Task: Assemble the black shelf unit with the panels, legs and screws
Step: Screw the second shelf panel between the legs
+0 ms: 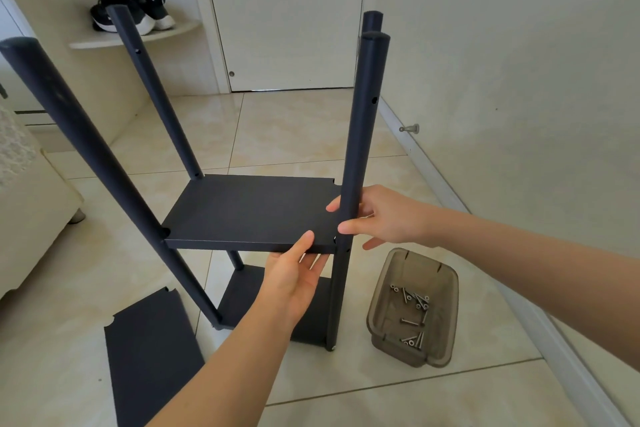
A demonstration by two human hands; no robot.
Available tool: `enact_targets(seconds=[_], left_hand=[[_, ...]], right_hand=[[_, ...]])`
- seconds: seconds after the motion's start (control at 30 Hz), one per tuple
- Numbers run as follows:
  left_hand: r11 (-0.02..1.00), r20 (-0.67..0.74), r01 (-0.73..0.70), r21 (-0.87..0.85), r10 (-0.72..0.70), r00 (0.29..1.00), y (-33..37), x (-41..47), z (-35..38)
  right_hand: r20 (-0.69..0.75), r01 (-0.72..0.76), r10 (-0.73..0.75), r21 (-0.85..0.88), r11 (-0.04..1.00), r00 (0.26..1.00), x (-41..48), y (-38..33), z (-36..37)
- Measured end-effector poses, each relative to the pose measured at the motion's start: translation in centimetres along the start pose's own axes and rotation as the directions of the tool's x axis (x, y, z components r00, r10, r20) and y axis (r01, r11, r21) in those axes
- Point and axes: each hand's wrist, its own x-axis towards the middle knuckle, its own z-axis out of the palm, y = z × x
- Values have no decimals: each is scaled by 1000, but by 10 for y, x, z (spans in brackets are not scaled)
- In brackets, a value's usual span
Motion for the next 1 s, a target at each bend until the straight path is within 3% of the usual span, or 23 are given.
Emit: enact_targets(seconds=[0.27, 0.67, 1.0], left_hand=[[999, 36, 16, 36, -18, 999, -8, -2, 0], [999, 35, 13, 51, -15, 999, -10, -14, 2], [999, 49, 21, 32, -23, 999, -10, -16, -1]], right_hand=[[-74, 36, -44, -111, 993, 996, -10, 7, -6], [-78, 6, -4, 24, 1000, 997, -32, 30, -9], [-99, -295, 300, 66, 953, 949, -39, 135, 9]])
